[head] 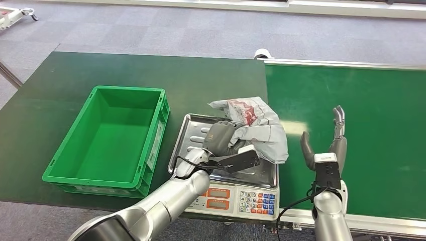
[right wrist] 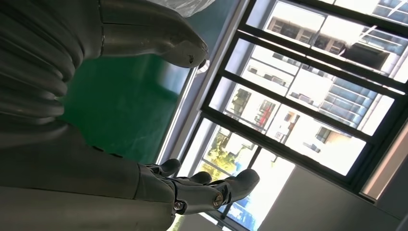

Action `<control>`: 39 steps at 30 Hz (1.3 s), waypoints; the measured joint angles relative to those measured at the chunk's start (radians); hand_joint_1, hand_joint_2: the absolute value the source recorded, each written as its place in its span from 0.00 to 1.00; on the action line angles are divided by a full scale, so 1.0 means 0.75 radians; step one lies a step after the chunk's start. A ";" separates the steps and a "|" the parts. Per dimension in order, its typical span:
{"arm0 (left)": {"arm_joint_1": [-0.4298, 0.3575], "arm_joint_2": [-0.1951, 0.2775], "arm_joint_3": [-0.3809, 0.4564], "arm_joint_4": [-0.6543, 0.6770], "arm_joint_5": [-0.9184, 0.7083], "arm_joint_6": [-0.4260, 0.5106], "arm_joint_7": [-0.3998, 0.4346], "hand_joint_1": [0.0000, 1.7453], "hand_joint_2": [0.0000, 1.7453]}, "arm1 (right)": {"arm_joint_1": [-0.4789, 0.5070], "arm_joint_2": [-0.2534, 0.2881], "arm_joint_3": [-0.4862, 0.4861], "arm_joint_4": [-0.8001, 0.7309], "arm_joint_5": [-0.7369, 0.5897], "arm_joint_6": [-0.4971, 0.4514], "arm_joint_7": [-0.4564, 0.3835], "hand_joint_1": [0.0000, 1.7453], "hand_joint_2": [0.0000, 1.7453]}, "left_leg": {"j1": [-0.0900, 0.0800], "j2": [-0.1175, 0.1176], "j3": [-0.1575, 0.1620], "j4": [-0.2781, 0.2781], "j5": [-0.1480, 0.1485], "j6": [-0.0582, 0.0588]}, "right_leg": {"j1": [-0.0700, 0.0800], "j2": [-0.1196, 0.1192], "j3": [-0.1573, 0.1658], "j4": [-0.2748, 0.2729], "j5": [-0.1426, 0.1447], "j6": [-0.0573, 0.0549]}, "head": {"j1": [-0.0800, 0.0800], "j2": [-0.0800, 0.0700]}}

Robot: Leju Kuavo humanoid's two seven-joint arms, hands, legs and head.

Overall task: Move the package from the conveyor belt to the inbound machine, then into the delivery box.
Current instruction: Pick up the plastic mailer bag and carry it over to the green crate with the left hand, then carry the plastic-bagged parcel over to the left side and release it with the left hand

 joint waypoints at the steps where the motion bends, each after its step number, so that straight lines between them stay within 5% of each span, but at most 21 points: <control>1: 0.004 0.000 0.010 -0.004 0.016 0.028 -0.031 1.00 1.00 | 0.004 0.000 -0.003 0.000 -0.001 -0.001 0.000 0.00 1.00 | 0.000 0.000 0.000 0.000 0.000 0.000 | 0.000 0.000 0.000 0.000 0.000 0.000 | 0.000 0.000; 10: 0.085 0.005 0.182 -0.227 0.218 0.343 -0.400 1.00 1.00 | 0.060 0.000 -0.026 -0.026 -0.013 -0.020 -0.002 0.00 1.00 | 0.000 0.000 -0.002 0.000 0.000 0.000 | 0.000 0.000 -0.002 0.000 0.000 0.000 | 0.000 0.000; 17: 0.244 0.055 0.302 -0.788 0.480 0.365 -0.413 1.00 1.00 | 0.140 0.000 -0.036 -0.092 -0.049 -0.074 -0.003 0.00 1.00 | 0.000 0.000 -0.003 0.000 -0.001 0.001 | 0.000 0.000 -0.003 0.000 -0.001 0.000 | 0.000 0.000; 24: 0.386 0.104 0.486 -1.278 0.469 0.366 -0.419 1.00 1.00 | 0.198 -0.007 -0.050 -0.142 -0.070 -0.115 -0.003 0.00 1.00 | 0.000 0.001 -0.003 -0.001 -0.001 0.001 | 0.000 0.000 -0.003 0.000 -0.002 0.000 | 0.000 0.000; 29: 0.445 0.125 0.594 -1.424 0.498 0.365 -0.418 1.00 1.00 | 0.230 -0.013 -0.059 -0.170 -0.087 -0.140 -0.003 0.00 1.00 | 0.000 0.000 -0.003 0.000 -0.001 0.001 | 0.000 0.000 -0.003 0.000 -0.002 0.000 | 0.000 0.000; 39: 0.478 0.138 0.668 -1.412 0.486 0.361 -0.415 1.00 1.00 | 0.268 -0.032 -0.059 -0.205 -0.118 -0.168 -0.003 0.00 1.00 | 0.000 0.000 -0.003 0.000 -0.001 0.001 | 0.000 0.000 -0.002 0.000 -0.002 0.000 | 0.000 0.000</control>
